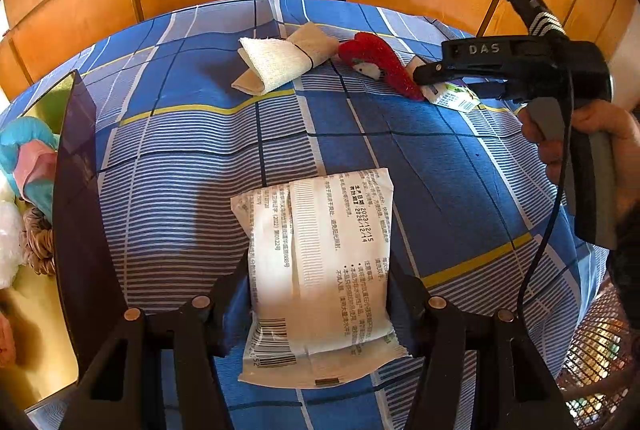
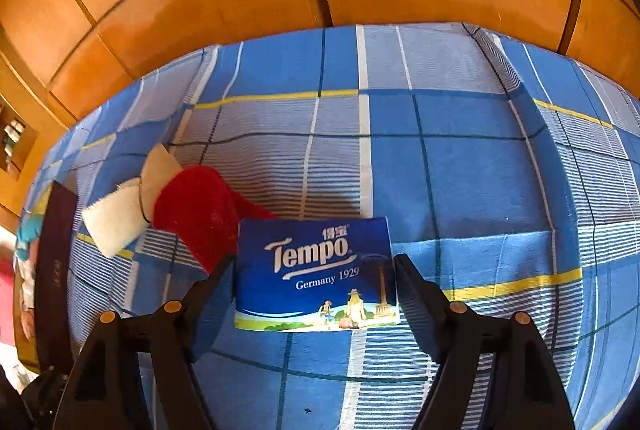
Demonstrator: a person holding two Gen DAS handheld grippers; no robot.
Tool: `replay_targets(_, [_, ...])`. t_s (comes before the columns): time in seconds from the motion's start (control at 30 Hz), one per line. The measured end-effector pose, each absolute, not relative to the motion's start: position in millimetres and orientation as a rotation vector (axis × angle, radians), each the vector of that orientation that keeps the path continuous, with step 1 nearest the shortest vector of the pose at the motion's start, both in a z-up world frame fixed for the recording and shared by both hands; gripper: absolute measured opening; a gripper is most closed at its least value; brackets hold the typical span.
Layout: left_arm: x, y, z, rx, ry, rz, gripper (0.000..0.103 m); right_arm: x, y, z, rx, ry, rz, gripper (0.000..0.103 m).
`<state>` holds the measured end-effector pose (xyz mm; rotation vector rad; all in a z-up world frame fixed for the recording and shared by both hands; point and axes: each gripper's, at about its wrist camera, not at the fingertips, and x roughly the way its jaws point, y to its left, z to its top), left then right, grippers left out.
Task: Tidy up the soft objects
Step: 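Lower the right tool onto the blue Tempo tissue pack while the left tool holds the packet, then carry the paper packet over the gold tray with the left tool while the right tool grips the Tempo pack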
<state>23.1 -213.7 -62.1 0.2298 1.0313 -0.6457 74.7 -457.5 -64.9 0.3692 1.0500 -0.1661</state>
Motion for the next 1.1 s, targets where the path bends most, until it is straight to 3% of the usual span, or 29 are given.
replay_targets(0.4, [21.1,-209.4,-55.0,0.271,0.998,-0.607,0.058,70.8,-456.1,-72.9,0.332,1.058,-0.199,0.074])
replay_targets(1.1, [17.5,-159.7,21.2,0.195,0.848,-0.478,0.058,68.5,-447.3,-72.8,0.252,1.022,-0.222,0.074])
